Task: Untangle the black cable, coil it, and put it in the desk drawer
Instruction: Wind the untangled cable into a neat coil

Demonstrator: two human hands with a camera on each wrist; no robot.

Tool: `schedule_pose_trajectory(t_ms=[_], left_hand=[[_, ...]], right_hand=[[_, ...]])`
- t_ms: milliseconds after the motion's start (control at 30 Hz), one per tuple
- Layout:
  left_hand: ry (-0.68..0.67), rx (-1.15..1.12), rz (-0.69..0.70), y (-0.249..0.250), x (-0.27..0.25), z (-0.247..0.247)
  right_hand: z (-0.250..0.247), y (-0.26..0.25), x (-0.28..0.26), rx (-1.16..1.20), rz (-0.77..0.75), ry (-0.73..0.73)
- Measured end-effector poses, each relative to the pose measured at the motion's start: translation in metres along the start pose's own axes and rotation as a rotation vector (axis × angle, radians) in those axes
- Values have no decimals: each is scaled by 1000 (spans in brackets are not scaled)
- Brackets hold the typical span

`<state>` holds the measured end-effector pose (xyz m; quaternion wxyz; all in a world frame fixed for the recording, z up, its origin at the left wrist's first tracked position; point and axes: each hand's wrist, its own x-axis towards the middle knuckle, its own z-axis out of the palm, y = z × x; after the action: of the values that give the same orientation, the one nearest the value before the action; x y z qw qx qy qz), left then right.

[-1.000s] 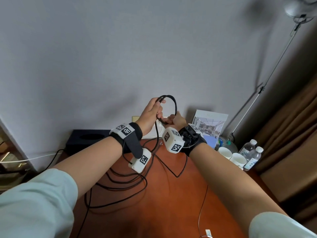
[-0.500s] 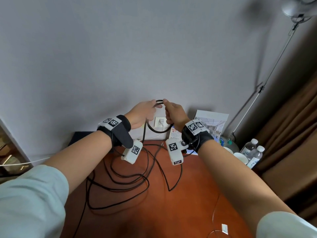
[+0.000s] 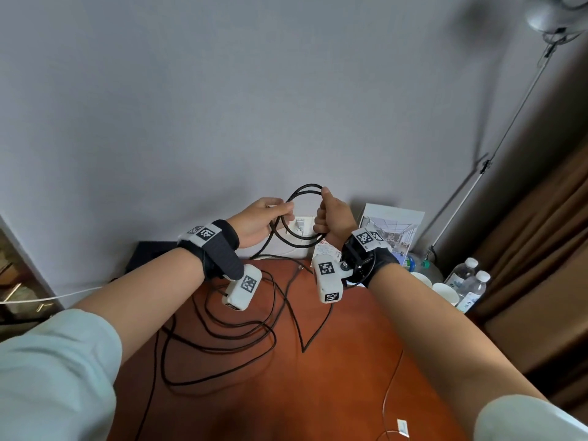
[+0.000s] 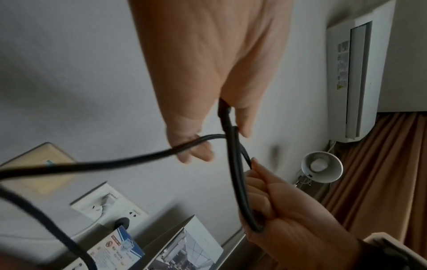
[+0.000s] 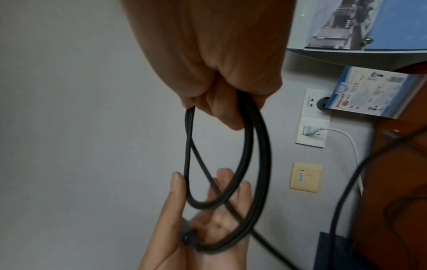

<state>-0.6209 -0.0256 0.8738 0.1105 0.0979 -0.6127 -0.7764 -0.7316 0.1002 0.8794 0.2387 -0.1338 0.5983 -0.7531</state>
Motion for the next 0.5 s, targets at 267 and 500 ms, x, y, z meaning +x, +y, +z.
schedule_pose_trajectory(t_ms=[267, 500], left_hand=[[-14, 350, -156, -24, 2, 4], [173, 580, 133, -12, 5, 23]], right_hand=[[-10, 7, 5, 263, 8, 205], [-9, 7, 4, 134, 42, 100]])
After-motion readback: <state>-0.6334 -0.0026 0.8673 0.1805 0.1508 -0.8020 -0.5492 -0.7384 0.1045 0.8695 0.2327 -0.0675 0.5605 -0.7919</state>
